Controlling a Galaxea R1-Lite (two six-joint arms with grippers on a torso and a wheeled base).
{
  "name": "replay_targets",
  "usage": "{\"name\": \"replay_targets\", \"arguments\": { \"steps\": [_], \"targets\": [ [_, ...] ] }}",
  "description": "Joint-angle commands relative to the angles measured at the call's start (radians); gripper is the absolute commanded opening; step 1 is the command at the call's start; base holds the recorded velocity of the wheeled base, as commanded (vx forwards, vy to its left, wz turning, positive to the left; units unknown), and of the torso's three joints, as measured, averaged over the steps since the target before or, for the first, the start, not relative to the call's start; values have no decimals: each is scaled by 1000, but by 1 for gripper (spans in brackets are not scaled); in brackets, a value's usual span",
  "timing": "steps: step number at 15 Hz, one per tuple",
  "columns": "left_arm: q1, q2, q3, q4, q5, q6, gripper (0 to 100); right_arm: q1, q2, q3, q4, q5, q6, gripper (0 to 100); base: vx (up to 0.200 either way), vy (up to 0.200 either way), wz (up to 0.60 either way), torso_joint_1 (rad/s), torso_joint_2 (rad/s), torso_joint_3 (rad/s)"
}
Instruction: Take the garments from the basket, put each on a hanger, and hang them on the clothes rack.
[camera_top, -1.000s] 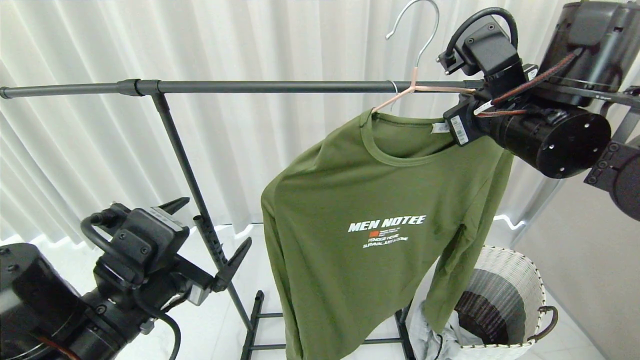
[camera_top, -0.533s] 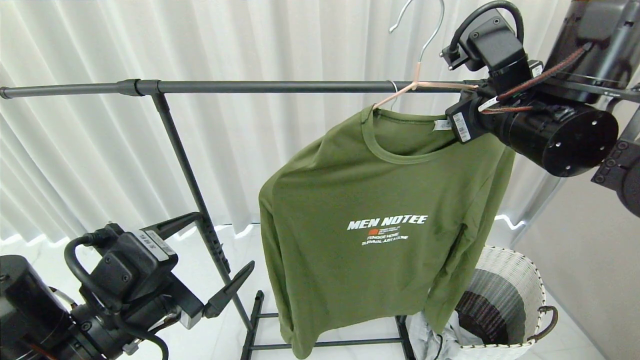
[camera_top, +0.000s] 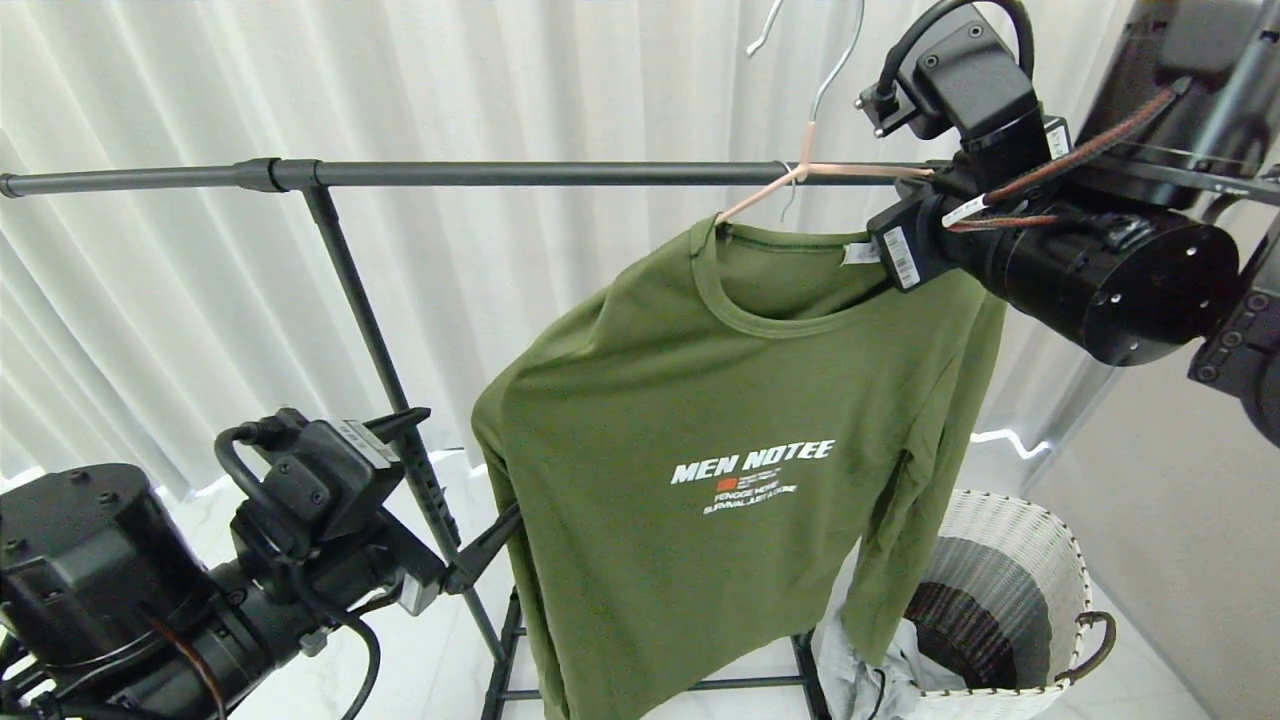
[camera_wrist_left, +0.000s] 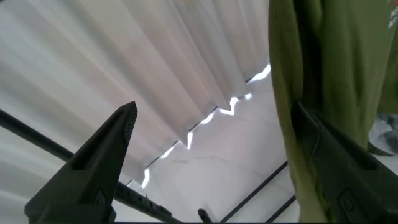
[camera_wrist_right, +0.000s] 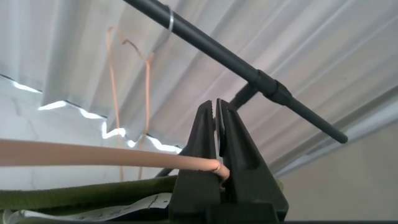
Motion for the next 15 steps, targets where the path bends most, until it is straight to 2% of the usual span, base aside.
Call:
{"name": "replay_targets", "arguments": {
  "steps": [1, 8, 9, 15],
  "targets": [
    [0, 36, -2, -1, -2, 0, 100, 15, -2, 0, -1, 0, 0, 0, 0, 0, 0, 0, 0, 0],
    [-2, 45, 14, -1, -4, -31, 100, 38, -2, 0, -1, -3, 2, 0, 0, 0, 0, 0, 0, 0],
    [-2, 45, 14, -1, -4, -39, 0, 38, -4, 0, -1, -3, 2, 0, 0, 0, 0, 0, 0, 0],
    [1, 50, 10, -1, -1, -39, 0, 37, -34, 34, 1, -9, 2, 0, 0, 0, 0, 0, 0, 0]
  ]
}}
